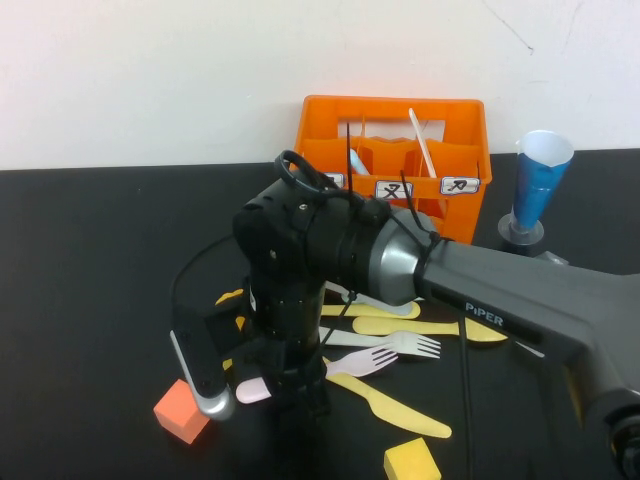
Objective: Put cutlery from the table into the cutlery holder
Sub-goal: Pick up the fork
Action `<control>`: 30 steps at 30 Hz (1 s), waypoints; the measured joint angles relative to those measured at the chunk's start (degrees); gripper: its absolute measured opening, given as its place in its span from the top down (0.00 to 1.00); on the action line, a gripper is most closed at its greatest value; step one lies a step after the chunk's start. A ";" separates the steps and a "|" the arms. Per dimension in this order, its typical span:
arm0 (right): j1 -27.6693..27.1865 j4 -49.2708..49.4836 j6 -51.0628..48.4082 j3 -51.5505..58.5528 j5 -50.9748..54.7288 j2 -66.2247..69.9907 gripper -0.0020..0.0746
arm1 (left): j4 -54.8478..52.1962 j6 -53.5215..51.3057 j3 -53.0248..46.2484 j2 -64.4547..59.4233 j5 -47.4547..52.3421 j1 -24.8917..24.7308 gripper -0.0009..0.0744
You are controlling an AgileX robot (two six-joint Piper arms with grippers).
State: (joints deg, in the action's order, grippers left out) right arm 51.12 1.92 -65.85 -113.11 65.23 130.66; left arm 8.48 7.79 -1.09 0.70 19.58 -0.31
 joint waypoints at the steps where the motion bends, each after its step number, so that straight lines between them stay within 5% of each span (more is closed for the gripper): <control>1: 0.00 0.10 0.40 0.00 0.64 0.13 0.61 | 0.00 0.00 0.00 0.00 0.00 0.00 0.99; 24: -0.11 -1.92 11.95 0.00 4.10 0.91 0.60 | 0.00 -0.11 0.00 0.00 0.00 0.00 0.99; 30: -0.11 -1.92 15.12 -0.11 4.21 0.79 0.74 | 0.00 -0.11 0.00 0.00 0.00 0.00 0.99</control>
State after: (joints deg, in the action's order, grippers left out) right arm 51.01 0.00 -50.73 -113.22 69.44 131.44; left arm 8.48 7.68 -1.09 0.70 19.58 -0.31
